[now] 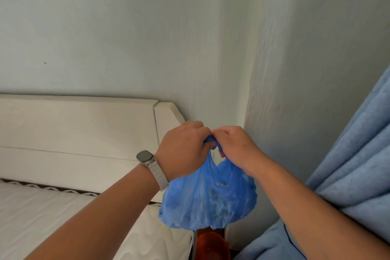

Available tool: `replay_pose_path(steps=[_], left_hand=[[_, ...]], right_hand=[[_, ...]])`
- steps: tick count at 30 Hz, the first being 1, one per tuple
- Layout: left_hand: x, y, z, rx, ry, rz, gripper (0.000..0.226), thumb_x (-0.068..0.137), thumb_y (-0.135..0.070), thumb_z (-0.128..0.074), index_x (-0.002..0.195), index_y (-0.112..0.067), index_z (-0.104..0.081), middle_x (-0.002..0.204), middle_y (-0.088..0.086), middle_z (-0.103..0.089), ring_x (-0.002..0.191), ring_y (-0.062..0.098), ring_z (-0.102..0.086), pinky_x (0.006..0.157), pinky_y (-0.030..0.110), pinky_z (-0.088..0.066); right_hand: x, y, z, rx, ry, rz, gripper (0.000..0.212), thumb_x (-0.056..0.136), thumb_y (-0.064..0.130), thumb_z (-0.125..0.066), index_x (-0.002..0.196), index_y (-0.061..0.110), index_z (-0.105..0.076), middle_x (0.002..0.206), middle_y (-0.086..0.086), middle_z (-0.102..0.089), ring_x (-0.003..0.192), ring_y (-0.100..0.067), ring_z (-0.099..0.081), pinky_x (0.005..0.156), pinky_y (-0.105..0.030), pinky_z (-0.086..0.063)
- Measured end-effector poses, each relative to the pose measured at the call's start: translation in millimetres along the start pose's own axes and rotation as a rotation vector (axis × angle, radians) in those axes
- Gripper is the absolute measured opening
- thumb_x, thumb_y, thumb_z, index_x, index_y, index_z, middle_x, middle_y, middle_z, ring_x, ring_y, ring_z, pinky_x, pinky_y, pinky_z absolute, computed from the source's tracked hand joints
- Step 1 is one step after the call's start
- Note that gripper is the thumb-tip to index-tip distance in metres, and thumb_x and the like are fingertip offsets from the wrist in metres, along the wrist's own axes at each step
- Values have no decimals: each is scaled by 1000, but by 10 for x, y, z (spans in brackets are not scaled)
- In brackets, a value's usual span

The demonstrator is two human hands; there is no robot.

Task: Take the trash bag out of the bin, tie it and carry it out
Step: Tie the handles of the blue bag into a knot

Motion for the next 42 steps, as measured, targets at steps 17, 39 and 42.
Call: replay_pose_path(steps=[17, 39, 42], left_hand=[[-162, 413, -86, -352, 75, 212, 15, 90, -27, -56, 79, -17, -56, 62, -1, -57, 54, 9, -47, 54, 32, -40], [-316, 473, -141, -713, -88, 253, 13, 82, -17, -73, 84, -17, -60, 73, -2, -66, 59, 0, -54, 58, 17, -42], [-335, 451, -157, -698, -66, 248, 8, 84, -18, -71, 83, -13, -65, 70, 1, -65, 57, 3, -49, 56, 19, -41]], right_hand=[[-115, -32, -373, 589, 417, -187, 23, 83, -14, -43, 82, 2, -59, 70, -13, -59, 56, -16, -56, 56, -25, -49], [-102, 59, -266, 278, 107, 141, 9, 89, 17, -63, 87, 13, -70, 64, -6, -63, 50, -14, -52, 50, -25, -45], [-136, 137, -249, 151, 98, 212, 11, 91, 19, -60, 87, 11, -66, 59, -3, -60, 47, -18, -52, 48, -30, -47]])
Point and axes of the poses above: each hand's wrist, its own x-axis towards the middle knuckle, its own z-axis out of the back of the hand, y = z × x, the point moved 8 cm from there along x, towards the middle knuckle
